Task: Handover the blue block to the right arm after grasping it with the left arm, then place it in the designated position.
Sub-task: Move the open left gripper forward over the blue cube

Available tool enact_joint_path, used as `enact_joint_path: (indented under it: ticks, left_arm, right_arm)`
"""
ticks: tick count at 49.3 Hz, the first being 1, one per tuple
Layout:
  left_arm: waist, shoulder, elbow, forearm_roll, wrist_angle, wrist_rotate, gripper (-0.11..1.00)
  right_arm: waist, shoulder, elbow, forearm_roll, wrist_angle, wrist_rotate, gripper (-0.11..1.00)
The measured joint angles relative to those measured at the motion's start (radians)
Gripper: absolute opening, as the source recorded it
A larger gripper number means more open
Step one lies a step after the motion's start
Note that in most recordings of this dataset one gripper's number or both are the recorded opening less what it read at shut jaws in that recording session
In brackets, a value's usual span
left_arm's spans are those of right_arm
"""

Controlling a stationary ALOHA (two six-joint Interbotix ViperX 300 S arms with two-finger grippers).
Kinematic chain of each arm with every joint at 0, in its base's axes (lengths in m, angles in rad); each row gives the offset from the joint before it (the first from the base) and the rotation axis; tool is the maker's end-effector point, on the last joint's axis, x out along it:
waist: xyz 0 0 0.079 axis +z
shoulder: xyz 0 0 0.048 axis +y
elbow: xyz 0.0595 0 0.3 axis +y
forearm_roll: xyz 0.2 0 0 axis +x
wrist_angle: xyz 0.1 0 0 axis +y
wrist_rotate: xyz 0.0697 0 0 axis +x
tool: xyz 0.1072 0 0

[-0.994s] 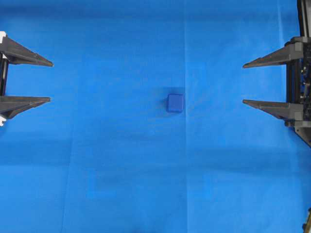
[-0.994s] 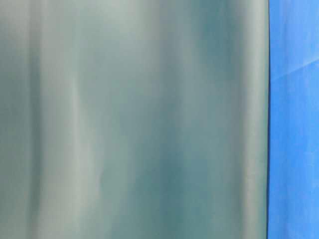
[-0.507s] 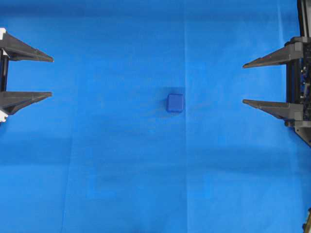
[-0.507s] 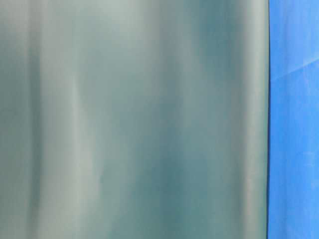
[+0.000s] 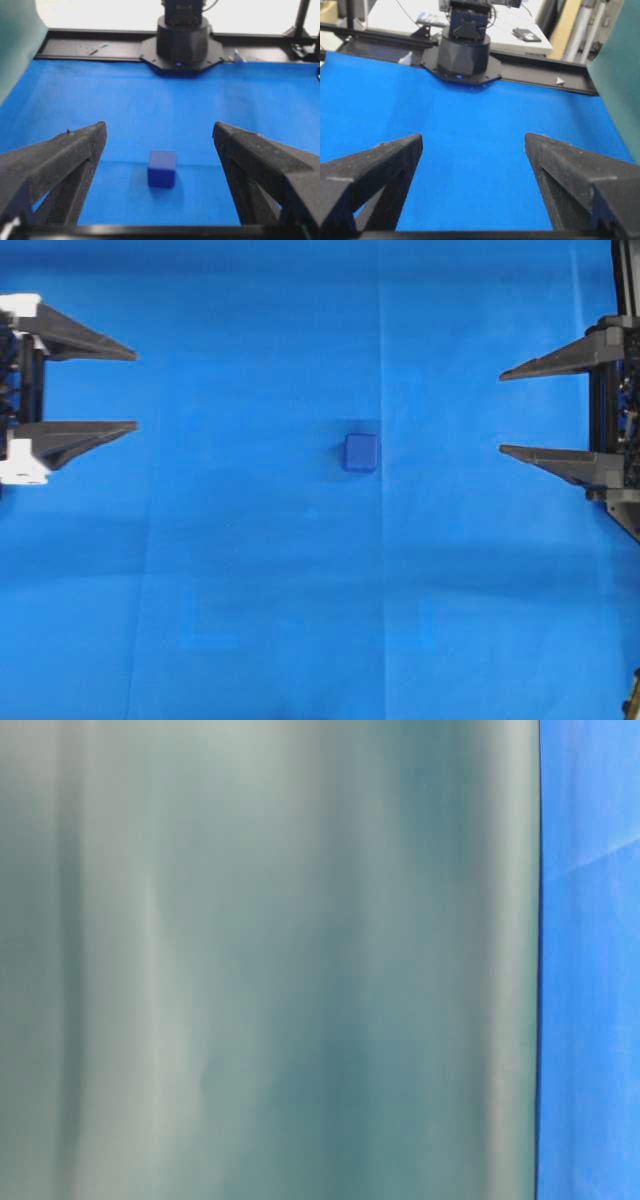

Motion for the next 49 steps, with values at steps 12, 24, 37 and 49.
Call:
enact_joint_path:
  ticks: [12,24,37,49]
  left_arm:
    - [0.011,0.227,-0.121,0.0,-0.061,0.003,0.91]
    - [0.032,0.422,-0.272,0.0,-0.067,0.006,0.91]
    - [0.038,0.606,-0.451,0.0,-0.067,0.006,0.91]
    - [0.043,0.759,-0.614,0.0,-0.038,0.006,0.91]
  right_arm:
    - [0.0,0.0,-0.002,0.0,0.0,0.0,0.96]
    - [0.002,0.0,-0.002,0.0,0.0,0.0,0.96]
    - [0.0,0.0,-0.003,0.0,0.005,0.0,0.96]
    - [0.002,0.0,-0.002,0.0,0.009,0.0,0.96]
